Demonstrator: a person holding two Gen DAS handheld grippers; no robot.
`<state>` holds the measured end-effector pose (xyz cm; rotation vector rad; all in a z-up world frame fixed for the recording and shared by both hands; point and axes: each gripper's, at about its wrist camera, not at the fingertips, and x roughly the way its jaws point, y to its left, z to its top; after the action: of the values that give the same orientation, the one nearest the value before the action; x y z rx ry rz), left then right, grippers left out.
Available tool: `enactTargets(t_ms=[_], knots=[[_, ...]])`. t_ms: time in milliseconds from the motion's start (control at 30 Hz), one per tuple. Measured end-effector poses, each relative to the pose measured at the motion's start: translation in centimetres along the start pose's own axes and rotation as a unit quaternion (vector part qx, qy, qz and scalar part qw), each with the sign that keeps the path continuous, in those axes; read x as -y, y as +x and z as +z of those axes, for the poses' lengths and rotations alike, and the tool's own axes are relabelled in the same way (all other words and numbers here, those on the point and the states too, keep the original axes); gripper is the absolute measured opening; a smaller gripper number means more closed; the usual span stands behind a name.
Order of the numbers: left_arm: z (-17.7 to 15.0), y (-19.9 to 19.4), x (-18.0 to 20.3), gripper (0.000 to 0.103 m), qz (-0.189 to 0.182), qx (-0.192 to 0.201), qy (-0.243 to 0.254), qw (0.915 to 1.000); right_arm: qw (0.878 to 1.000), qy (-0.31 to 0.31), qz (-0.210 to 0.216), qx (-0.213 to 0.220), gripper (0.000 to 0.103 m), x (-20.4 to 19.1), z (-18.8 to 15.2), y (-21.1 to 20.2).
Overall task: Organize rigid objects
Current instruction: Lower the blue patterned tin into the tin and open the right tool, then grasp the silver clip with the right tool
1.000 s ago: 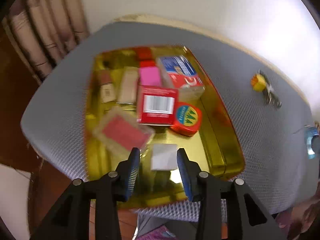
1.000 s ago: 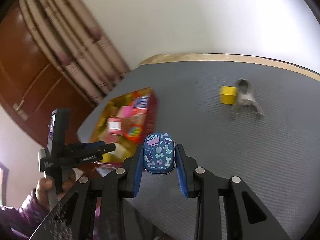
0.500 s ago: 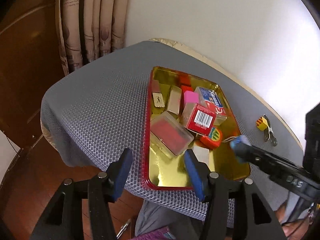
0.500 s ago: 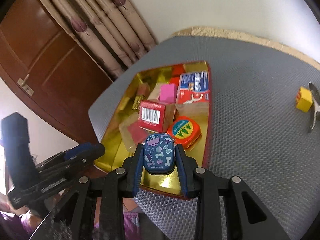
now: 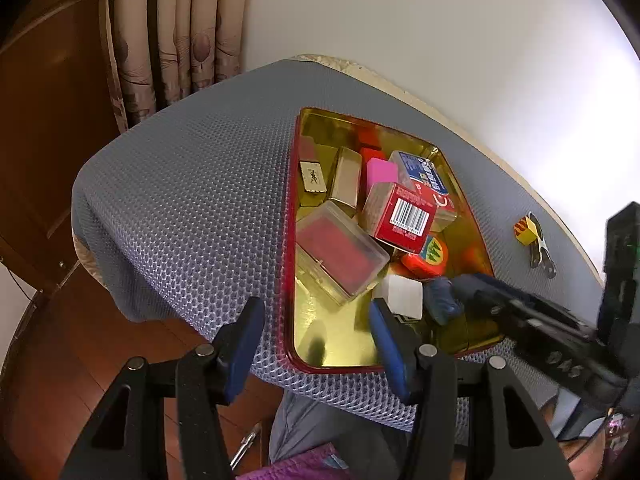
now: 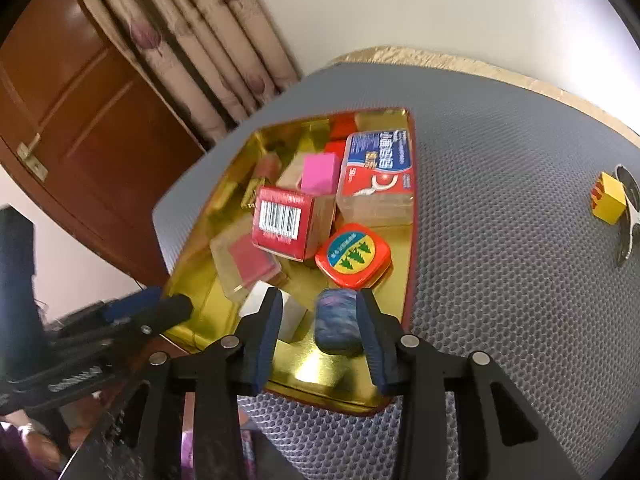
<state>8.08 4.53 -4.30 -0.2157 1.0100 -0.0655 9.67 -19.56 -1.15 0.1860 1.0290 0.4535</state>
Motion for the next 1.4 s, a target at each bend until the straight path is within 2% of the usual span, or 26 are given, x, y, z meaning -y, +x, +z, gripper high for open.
enactTargets(t_ms=[100, 167, 233, 433, 600, 700, 767, 867, 1067, 1267, 1333, 1367, 1400], knots=[[-0.1, 0.0, 0.0, 0.055, 0.0, -0.002, -0.002, 1.0, 0.999, 0.018, 0.001, 0.04, 0.049, 1.3, -0.2, -2.6], [-0.1, 0.1, -0.1, 0.055, 0.001, -0.007, -0.005, 1.0, 0.996, 0.032, -0.029, 0.072, 0.061, 3.5, -0.7, -5.0], [-0.2, 0.2, -0.2, 0.055, -0.001, -0.012, -0.01, 0.9999, 0.994, 0.038, -0.065, 0.084, 0.062, 6.0, -0.8, -6.7], [-0.4, 0.6, 0.2, 0.055, 0.001, -0.017, -0.008, 0.9998, 0.975, 0.047, -0.215, 0.04, 0.062, 16.0, 1.4, -9.5], [-0.5, 1.2, 0.7, 0.055, 0.01, -0.028, 0.004, 0.9996, 0.969, 0.057, -0.239, 0.011, 0.053, 20.5, 3.6, -8.9], [-0.5, 1.6, 0.5, 0.055, 0.011, -0.035, 0.0, 0.9993, 0.963, 0.042, -0.267, -0.004, 0.045, 21.2, 4.6, -7.7], [-0.5, 1.7, 0.3, 0.055, 0.007, -0.038, -0.006, 0.9992, 0.963, 0.045, -0.264, -0.012, 0.039, 21.8, 5.3, -7.1], [-0.4, 1.9, 0.1, 0.055, 0.004, -0.042, -0.012, 0.999, 0.963, 0.055, -0.263, -0.018, 0.039, 22.6, 6.2, -6.5], [-0.3, 1.9, 0.2, 0.055, 0.002, -0.044, -0.009, 0.999, 0.968, 0.084, -0.234, -0.04, 0.039, 24.4, 7.3, -5.1], [-0.4, 2.1, 0.0, 0.055, -0.002, -0.047, -0.009, 0.9989, 0.962, 0.086, -0.25, -0.067, 0.039, 24.7, 7.3, -3.1], [-0.4, 2.1, 0.0, 0.055, -0.003, -0.048, -0.01, 0.9988, 0.959, 0.087, -0.259, -0.078, 0.046, 25.0, 7.4, -2.2], [-0.4, 2.1, 0.0, 0.055, -0.003, -0.048, -0.011, 0.9988, 0.957, 0.087, -0.267, -0.075, 0.066, 25.1, 7.4, -2.2], [-0.4, 2.1, 0.0, 0.055, -0.003, -0.048, -0.012, 0.9988, 0.952, 0.096, -0.277, -0.086, 0.082, 25.5, 7.5, -1.8]])
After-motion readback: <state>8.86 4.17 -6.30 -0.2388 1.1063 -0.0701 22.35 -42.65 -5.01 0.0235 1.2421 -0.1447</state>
